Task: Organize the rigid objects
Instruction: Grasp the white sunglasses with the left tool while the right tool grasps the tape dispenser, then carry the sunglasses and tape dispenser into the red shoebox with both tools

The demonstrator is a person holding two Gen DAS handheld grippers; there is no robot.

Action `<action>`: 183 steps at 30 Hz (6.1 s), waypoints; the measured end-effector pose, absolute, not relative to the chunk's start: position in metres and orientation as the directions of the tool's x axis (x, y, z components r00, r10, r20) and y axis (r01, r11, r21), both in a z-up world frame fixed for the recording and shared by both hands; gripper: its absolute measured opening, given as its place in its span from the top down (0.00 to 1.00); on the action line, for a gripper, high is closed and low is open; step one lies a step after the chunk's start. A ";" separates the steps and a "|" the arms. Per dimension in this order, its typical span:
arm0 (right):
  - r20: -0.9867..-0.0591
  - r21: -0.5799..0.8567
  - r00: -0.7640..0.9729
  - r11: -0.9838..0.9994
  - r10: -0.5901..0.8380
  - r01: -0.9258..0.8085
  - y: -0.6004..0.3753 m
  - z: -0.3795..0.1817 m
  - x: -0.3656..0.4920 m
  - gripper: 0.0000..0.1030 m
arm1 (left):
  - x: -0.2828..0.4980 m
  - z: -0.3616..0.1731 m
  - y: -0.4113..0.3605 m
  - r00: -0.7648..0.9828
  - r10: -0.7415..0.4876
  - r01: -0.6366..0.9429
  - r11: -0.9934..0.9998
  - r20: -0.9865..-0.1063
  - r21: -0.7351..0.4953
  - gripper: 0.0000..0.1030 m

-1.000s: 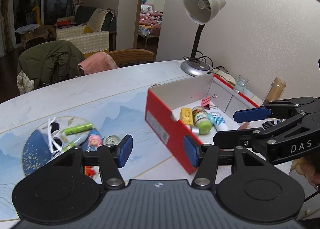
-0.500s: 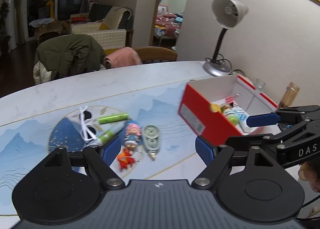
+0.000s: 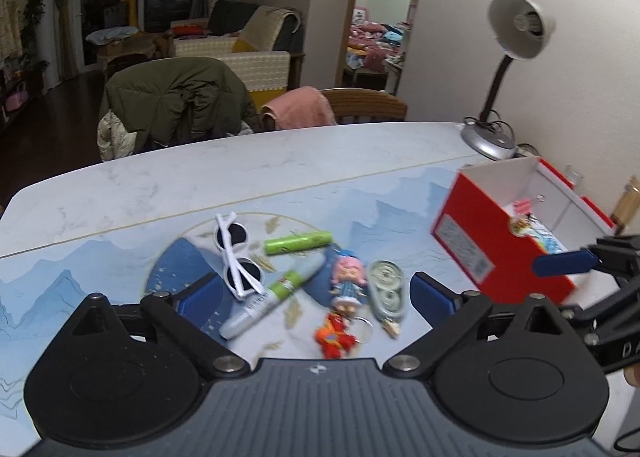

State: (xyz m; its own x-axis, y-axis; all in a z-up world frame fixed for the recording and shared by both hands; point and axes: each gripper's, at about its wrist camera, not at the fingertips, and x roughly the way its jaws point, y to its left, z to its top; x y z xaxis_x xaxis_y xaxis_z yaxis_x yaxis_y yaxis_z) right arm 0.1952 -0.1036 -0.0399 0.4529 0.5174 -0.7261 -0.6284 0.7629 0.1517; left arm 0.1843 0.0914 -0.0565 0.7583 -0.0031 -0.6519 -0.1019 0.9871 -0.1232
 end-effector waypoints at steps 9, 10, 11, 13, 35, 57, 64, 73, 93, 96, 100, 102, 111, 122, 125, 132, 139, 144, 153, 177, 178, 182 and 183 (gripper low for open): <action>-0.764 0.118 0.440 0.773 0.471 -0.623 -0.076 -0.068 0.220 0.11 | 0.220 -0.081 0.127 0.731 0.044 -0.173 0.977 -0.681 -0.123 0.02; -0.768 0.112 0.442 0.776 0.464 -0.620 -0.073 -0.071 0.223 0.11 | 0.224 -0.085 0.131 0.724 0.052 -0.182 0.976 -0.688 -0.118 0.02; -0.773 0.108 0.440 0.778 0.457 -0.619 -0.070 -0.074 0.226 0.12 | 0.228 -0.089 0.133 0.715 0.066 -0.192 0.976 -0.696 -0.106 0.02; -0.782 0.089 0.444 0.784 0.437 -0.614 -0.063 -0.082 0.233 0.13 | 0.236 -0.099 0.138 0.697 0.113 -0.228 0.971 -0.708 -0.070 0.02; -0.856 -0.003 0.429 0.826 0.289 -0.563 -0.026 -0.144 0.277 0.24 | 0.286 -0.163 0.146 0.621 0.183 -0.266 0.964 -0.762 0.015 0.02; -0.863 0.018 0.408 0.826 0.297 -0.563 -0.025 -0.150 0.285 0.46 | 0.297 -0.164 0.164 0.656 0.161 -0.295 0.954 -0.738 -0.054 0.55; -0.862 0.023 0.407 0.826 0.301 -0.563 -0.027 -0.150 0.285 0.48 | 0.299 -0.166 0.166 0.659 0.122 -0.268 0.960 -0.742 -0.079 0.84; -0.860 0.038 0.405 0.829 0.312 -0.558 -0.032 -0.147 0.283 0.54 | 0.294 -0.161 0.166 0.676 0.123 -0.247 0.967 -0.727 -0.067 0.94; -0.821 0.134 0.403 0.823 0.404 -0.552 -0.071 -0.102 0.250 0.58 | 0.261 -0.128 0.171 0.695 0.085 -0.225 0.969 -0.714 -0.103 0.94; -0.811 0.153 0.403 0.820 0.423 -0.551 -0.080 -0.092 0.244 0.58 | 0.255 -0.120 0.169 0.700 0.083 -0.224 0.969 -0.710 -0.107 0.94; -0.797 0.173 0.411 0.820 0.442 -0.546 -0.093 -0.079 0.236 0.59 | 0.246 -0.107 0.164 0.707 0.074 -0.217 0.969 -0.704 -0.116 0.94; -0.791 0.181 0.417 0.821 0.449 -0.541 -0.100 -0.073 0.233 0.59 | 0.242 -0.101 0.160 0.710 0.063 -0.209 0.970 -0.701 -0.124 0.94; -0.736 0.210 0.467 0.821 0.491 -0.532 -0.136 -0.040 0.219 0.59 | 0.223 -0.059 0.128 0.742 0.010 -0.149 0.977 -0.671 -0.151 0.94; -0.669 0.233 0.545 0.840 0.505 -0.491 -0.194 -0.014 0.225 0.59 | 0.224 -0.018 0.060 0.773 -0.067 -0.048 0.985 -0.631 -0.163 0.94; -0.660 0.237 0.564 0.849 0.497 -0.472 -0.214 -0.011 0.232 0.59 | 0.230 -0.012 0.036 0.774 -0.093 -0.014 0.987 -0.626 -0.163 0.94; -0.651 0.234 0.597 0.872 0.469 -0.430 -0.262 -0.012 0.249 0.59 | 0.252 -0.005 -0.027 0.767 -0.156 0.062 0.983 -0.622 -0.170 0.94; -0.646 0.228 0.627 0.894 0.435 -0.384 -0.309 -0.018 0.274 0.59 | 0.277 -0.008 -0.093 0.745 -0.216 0.144 0.976 -0.631 -0.164 0.94; -0.656 0.210 0.634 0.906 0.409 -0.367 -0.337 -0.025 0.294 0.59 | 0.298 -0.014 -0.133 0.727 -0.240 0.188 0.971 -0.644 -0.150 0.94; -0.695 0.173 0.603 0.905 0.392 -0.389 -0.355 -0.048 0.327 0.59 | 0.349 -0.027 -0.178 0.713 -0.231 0.203 0.972 -0.662 -0.120 0.94; -0.795 0.139 0.473 0.872 0.381 -0.469 -0.332 -0.104 0.378 0.59 | 0.445 -0.095 -0.229 0.639 -0.205 0.253 0.966 -0.742 -0.049 0.94; -0.798 0.139 0.469 0.872 0.379 -0.469 -0.332 -0.105 0.378 0.59 | 0.446 -0.097 -0.229 0.634 -0.200 0.252 0.967 -0.747 -0.044 0.94; -0.807 0.140 0.459 0.875 0.372 -0.464 -0.333 -0.110 0.379 0.59 | 0.451 -0.106 -0.227 0.603 -0.195 0.242 0.969 -0.774 -0.055 0.94; -0.808 0.138 0.458 0.876 0.370 -0.463 -0.333 -0.110 0.379 0.59 | 0.452 -0.107 -0.226 0.594 -0.198 0.238 0.969 -0.780 -0.065 0.94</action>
State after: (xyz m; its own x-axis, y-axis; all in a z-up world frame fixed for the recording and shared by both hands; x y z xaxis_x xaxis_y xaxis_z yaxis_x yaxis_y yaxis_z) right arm 0.3787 -0.3326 -0.1105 0.4582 0.3696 -0.8083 -0.4627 0.8757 0.1381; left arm 0.4517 -0.2258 -0.1071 0.5940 -0.1980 -0.7797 0.2381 0.9691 -0.0647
